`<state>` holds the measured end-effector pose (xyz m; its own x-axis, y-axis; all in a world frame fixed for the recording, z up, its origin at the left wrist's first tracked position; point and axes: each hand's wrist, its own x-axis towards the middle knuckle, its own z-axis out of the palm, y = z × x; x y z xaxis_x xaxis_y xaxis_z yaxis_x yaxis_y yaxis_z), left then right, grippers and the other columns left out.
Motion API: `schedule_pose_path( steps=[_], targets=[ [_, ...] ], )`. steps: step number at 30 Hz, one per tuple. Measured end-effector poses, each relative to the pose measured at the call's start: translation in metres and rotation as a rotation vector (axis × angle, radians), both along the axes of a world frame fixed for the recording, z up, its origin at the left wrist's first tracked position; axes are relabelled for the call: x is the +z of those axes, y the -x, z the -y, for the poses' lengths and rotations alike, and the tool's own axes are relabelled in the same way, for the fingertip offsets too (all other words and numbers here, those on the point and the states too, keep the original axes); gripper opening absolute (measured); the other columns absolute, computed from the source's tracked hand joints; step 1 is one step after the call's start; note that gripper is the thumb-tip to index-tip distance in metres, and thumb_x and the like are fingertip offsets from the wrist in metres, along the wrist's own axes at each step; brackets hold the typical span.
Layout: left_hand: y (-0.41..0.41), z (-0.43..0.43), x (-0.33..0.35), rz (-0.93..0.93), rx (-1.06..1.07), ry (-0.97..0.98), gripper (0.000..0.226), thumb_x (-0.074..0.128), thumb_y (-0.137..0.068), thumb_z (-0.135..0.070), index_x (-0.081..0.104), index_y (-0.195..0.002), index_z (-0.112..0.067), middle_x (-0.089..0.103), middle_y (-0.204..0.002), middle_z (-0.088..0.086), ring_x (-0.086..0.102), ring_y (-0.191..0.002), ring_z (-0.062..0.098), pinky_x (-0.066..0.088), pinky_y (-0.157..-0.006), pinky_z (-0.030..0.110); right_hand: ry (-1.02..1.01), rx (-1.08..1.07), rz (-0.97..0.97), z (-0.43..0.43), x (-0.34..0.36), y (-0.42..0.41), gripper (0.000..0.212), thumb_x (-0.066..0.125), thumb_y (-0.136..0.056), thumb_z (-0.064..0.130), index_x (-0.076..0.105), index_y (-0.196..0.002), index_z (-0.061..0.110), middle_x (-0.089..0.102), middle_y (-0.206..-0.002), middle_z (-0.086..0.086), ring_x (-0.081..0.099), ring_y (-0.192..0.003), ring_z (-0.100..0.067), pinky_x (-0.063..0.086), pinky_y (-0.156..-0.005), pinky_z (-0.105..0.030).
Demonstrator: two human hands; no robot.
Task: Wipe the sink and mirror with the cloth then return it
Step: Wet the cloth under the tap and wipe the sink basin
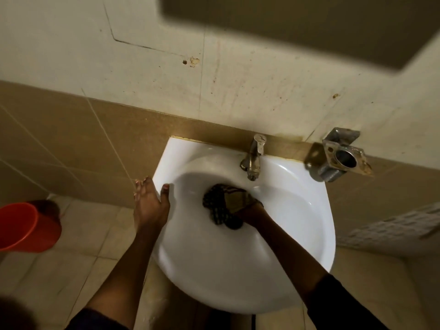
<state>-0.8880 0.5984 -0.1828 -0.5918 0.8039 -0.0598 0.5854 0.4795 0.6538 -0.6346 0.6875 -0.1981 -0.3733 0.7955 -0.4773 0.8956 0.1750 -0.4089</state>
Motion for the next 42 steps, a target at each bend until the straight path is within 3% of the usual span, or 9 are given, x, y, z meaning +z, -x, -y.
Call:
schedule_pose_path(
  steps=[6, 9, 13, 17, 22, 28, 31, 34, 42],
  targets=[
    [0.001, 0.0, 0.0, 0.018, 0.014, -0.003, 0.064, 0.033, -0.095, -0.045, 0.027, -0.143, -0.004, 0.029, -0.153, 0.021, 0.015, -0.146, 0.033, 0.021, -0.116, 0.05, -0.464, -0.043, 0.202, 0.041, -0.034, -0.053, 0.031, 0.046, -0.089, 0.005, 0.062, -0.116, 0.008, 0.062, -0.122, -0.013, 0.055, -0.118, -0.035, 0.044, -0.096, -0.035],
    [0.001, -0.002, 0.0, 0.008, 0.033, 0.013, 0.062, 0.037, -0.093, -0.047, 0.031, -0.139, -0.007, 0.037, -0.147, 0.023, 0.029, -0.139, 0.04, 0.034, -0.108, 0.058, -0.28, -0.101, 0.125, 0.059, -0.042, -0.068, 0.038, 0.046, -0.08, 0.017, 0.065, -0.114, 0.017, 0.065, -0.119, -0.01, 0.056, -0.112, -0.043, 0.043, -0.096, -0.056],
    [0.001, 0.0, -0.001, -0.011, 0.028, -0.039, 0.057, 0.04, -0.091, -0.048, 0.037, -0.131, -0.009, 0.05, -0.132, 0.025, 0.047, -0.123, 0.045, 0.048, -0.091, 0.063, -0.103, -0.208, 0.3, 0.092, -0.012, -0.012, 0.041, 0.036, -0.095, 0.021, 0.045, -0.134, 0.017, 0.042, -0.143, -0.011, 0.037, -0.13, -0.036, 0.029, -0.108, -0.043],
    [0.003, 0.0, -0.001, 0.01, 0.024, -0.054, 0.061, 0.04, -0.089, -0.052, 0.038, -0.13, -0.008, 0.052, -0.128, 0.024, 0.046, -0.123, 0.046, 0.047, -0.091, 0.063, -0.008, -0.005, -0.113, 0.129, 0.004, 0.073, 0.052, 0.031, -0.089, 0.021, 0.035, -0.141, 0.017, 0.039, -0.147, -0.012, 0.033, -0.136, -0.032, 0.017, -0.116, -0.038],
    [0.003, 0.008, 0.006, 0.082, -0.029, -0.052, 0.07, 0.034, -0.09, -0.056, 0.037, -0.136, -0.003, 0.044, -0.141, 0.025, 0.034, -0.136, 0.042, 0.033, -0.109, 0.057, 0.232, 0.11, -0.195, 0.119, 0.057, 0.077, 0.032, 0.047, -0.091, 0.019, 0.063, -0.105, -0.005, 0.065, -0.108, -0.025, 0.06, -0.102, -0.036, 0.037, -0.069, -0.011],
    [-0.017, 0.016, 0.036, 0.075, -0.118, -0.207, 0.072, 0.023, -0.083, -0.059, 0.06, -0.121, -0.01, 0.057, -0.134, 0.014, 0.043, -0.132, 0.034, 0.009, -0.116, 0.048, 0.223, -0.292, -0.494, 0.112, 0.136, -0.015, 0.024, 0.057, -0.086, 0.001, 0.068, -0.106, 0.008, 0.068, -0.079, 0.009, 0.065, -0.069, 0.001, 0.054, -0.069, -0.014],
    [-0.054, 0.016, 0.08, 0.425, -0.261, -0.36, 0.031, 0.048, -0.089, -0.036, 0.07, -0.091, -0.014, 0.071, -0.103, 0.011, 0.063, -0.101, 0.031, 0.047, -0.092, 0.037, 0.162, -0.432, -0.74, 0.109, 0.174, -0.037, 0.023, 0.051, -0.09, 0.001, 0.066, -0.105, 0.009, 0.072, -0.086, 0.003, 0.07, -0.08, -0.011, 0.051, -0.065, -0.012],
    [-0.095, 0.013, 0.129, 0.807, -0.503, -0.121, 0.025, 0.05, -0.094, -0.026, 0.07, -0.091, -0.011, 0.069, -0.093, 0.011, 0.062, -0.074, 0.021, 0.048, -0.063, 0.019, 0.19, -0.486, -0.894, 0.105, 0.199, -0.042, 0.04, 0.034, -0.089, -0.009, 0.062, -0.11, 0.011, 0.072, -0.09, 0.004, 0.068, -0.084, -0.007, 0.053, -0.072, -0.016],
    [-0.14, 0.006, 0.167, 0.966, -0.78, -0.115, 0.038, 0.07, -0.07, -0.035, 0.067, -0.102, -0.015, 0.072, -0.098, 0.004, 0.066, -0.094, 0.019, 0.047, -0.082, 0.03, -0.279, -0.197, -0.581, 0.116, 0.23, -0.051, 0.055, 0.057, -0.08, -0.001, 0.049, -0.131, 0.017, 0.054, -0.109, -0.001, 0.057, -0.1, -0.014, 0.05, -0.082, -0.016]
  ],
)
